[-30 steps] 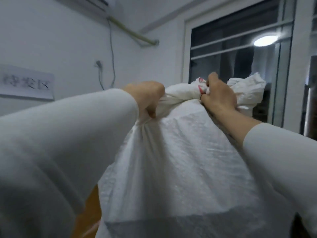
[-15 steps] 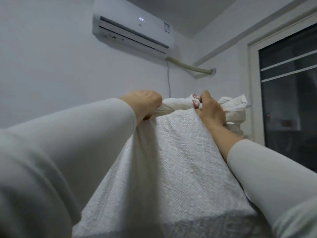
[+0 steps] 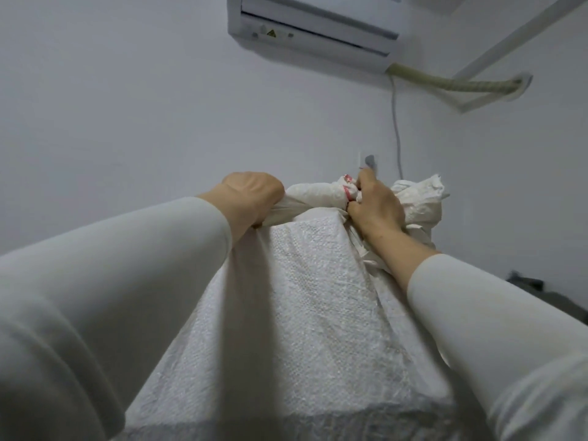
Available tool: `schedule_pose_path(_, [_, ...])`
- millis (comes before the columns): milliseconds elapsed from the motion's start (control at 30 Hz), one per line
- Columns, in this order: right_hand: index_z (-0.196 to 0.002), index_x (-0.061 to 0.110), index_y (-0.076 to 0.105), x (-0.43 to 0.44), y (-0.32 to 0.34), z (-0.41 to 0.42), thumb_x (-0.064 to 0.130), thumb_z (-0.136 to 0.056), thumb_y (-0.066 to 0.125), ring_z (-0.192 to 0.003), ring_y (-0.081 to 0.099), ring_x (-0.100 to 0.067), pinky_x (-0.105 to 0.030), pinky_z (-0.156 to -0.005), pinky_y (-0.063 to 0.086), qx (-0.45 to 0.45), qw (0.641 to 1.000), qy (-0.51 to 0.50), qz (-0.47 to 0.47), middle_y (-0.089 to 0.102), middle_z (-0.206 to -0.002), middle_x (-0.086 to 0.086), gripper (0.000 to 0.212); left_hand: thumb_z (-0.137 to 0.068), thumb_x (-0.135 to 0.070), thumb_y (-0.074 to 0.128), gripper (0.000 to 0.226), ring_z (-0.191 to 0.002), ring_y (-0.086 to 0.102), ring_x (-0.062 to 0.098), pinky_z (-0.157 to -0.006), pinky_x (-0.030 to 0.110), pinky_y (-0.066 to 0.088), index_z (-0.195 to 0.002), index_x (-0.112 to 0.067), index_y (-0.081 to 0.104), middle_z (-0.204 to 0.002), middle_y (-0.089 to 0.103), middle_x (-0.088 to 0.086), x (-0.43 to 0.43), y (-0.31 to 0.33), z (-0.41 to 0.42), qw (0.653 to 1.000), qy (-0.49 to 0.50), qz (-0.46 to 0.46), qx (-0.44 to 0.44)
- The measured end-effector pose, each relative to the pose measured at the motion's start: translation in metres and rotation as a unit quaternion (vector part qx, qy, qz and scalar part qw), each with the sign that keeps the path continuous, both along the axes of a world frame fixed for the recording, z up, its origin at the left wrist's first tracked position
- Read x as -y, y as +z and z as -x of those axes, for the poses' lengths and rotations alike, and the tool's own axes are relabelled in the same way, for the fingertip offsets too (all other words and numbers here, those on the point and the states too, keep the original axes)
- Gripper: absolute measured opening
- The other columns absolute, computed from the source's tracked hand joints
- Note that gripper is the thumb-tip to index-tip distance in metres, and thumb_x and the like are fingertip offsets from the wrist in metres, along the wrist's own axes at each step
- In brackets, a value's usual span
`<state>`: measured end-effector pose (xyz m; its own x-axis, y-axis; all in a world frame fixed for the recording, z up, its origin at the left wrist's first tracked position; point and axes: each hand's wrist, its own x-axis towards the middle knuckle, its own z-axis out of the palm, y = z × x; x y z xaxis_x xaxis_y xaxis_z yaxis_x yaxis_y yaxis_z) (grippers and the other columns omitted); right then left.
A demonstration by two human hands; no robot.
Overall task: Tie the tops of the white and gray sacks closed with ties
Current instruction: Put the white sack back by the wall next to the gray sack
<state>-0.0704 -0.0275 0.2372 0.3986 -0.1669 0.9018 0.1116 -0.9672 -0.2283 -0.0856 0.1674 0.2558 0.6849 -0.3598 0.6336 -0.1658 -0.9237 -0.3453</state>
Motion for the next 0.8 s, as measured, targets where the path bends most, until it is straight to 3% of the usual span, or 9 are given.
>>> schedule_pose_path(167, [-0.105, 0.012, 0.041, 0.009, 0.007, -0.090, 0.011, -0.084, 0.049, -0.087, 0.055, -0.033, -0.034, -0.064, 0.034, -0.013, 0.998, 0.049, 0.031, 0.059, -0.105, -0.014, 0.023, -0.084, -0.005, 0.053, 0.015, -0.094, 0.057, 0.029, -0.071, 0.030, 0.038, -0.080, -0.017, 0.045, -0.084, 0.045, 0.001, 0.010, -0.004, -0.069, 0.998, 0.052, 0.018, -0.002])
schedule_pose_path(267, [-0.104, 0.012, 0.041, 0.018, 0.006, -0.138, 0.010, -0.084, 0.049, -0.079, 0.048, -0.030, -0.034, -0.063, 0.034, -0.016, 0.996, 0.076, 0.044, 0.059, -0.103, -0.014, 0.022, -0.083, -0.004, 0.052, 0.016, -0.086, 0.052, 0.028, -0.072, 0.030, 0.038, -0.080, -0.017, 0.044, -0.084, 0.045, 0.002, 0.021, -0.009, -0.103, 0.997, 0.077, 0.026, -0.011])
schedule_pose_path(433, [-0.105, 0.011, 0.040, 0.034, -0.013, -0.202, 0.011, -0.085, 0.050, -0.087, 0.056, -0.035, -0.035, -0.064, 0.037, -0.028, 0.992, 0.109, 0.057, 0.059, -0.103, -0.014, 0.022, -0.081, -0.003, 0.055, 0.018, -0.085, 0.052, 0.028, -0.070, 0.030, 0.037, -0.081, -0.016, 0.043, -0.081, 0.044, 0.002, 0.041, -0.028, -0.150, 0.992, 0.112, 0.045, -0.031])
schedule_pose_path(533, [-0.107, 0.011, 0.039, 0.042, -0.043, -0.233, 0.009, -0.085, 0.049, -0.093, 0.058, -0.036, -0.034, -0.067, 0.037, -0.082, 0.988, 0.110, 0.067, 0.059, -0.108, -0.015, 0.024, -0.085, -0.009, 0.053, 0.014, -0.104, 0.058, 0.031, -0.074, 0.031, 0.038, -0.099, -0.011, 0.056, -0.104, 0.060, 0.008, 0.049, -0.059, -0.183, 0.990, 0.116, 0.060, -0.055])
schedule_pose_path(633, [-0.110, 0.012, 0.037, 0.052, -0.086, -0.259, 0.008, -0.086, 0.047, -0.100, 0.058, -0.035, -0.034, -0.070, 0.036, -0.171, 0.975, 0.097, 0.100, 0.058, -0.113, -0.016, 0.026, -0.089, -0.013, 0.048, 0.028, -0.116, 0.053, 0.032, -0.084, 0.032, 0.040, -0.116, -0.009, 0.053, -0.125, 0.056, 0.012, 0.056, -0.108, -0.216, 0.982, 0.107, 0.106, -0.112])
schedule_pose_path(733, [-0.111, 0.011, 0.036, 0.059, -0.103, -0.275, 0.008, -0.087, 0.045, -0.100, 0.058, -0.035, -0.037, -0.071, 0.039, -0.191, 0.974, 0.088, 0.089, 0.057, -0.113, -0.017, 0.026, -0.088, -0.019, 0.052, 0.028, -0.115, 0.051, 0.032, -0.088, 0.034, 0.041, -0.113, -0.009, 0.050, -0.125, 0.055, 0.013, 0.058, -0.127, -0.239, 0.971, 0.069, 0.186, -0.137])
schedule_pose_path(800, [-0.113, 0.009, 0.036, 0.059, -0.098, -0.280, 0.008, -0.087, 0.045, -0.103, 0.057, -0.036, -0.038, -0.076, 0.042, -0.194, 0.973, 0.071, 0.101, 0.056, -0.117, -0.018, 0.027, -0.084, -0.038, 0.058, 0.043, -0.115, 0.051, 0.030, -0.090, 0.032, 0.040, -0.118, -0.012, 0.051, -0.126, 0.056, 0.011, 0.058, -0.123, -0.241, 0.948, 0.014, 0.274, -0.162])
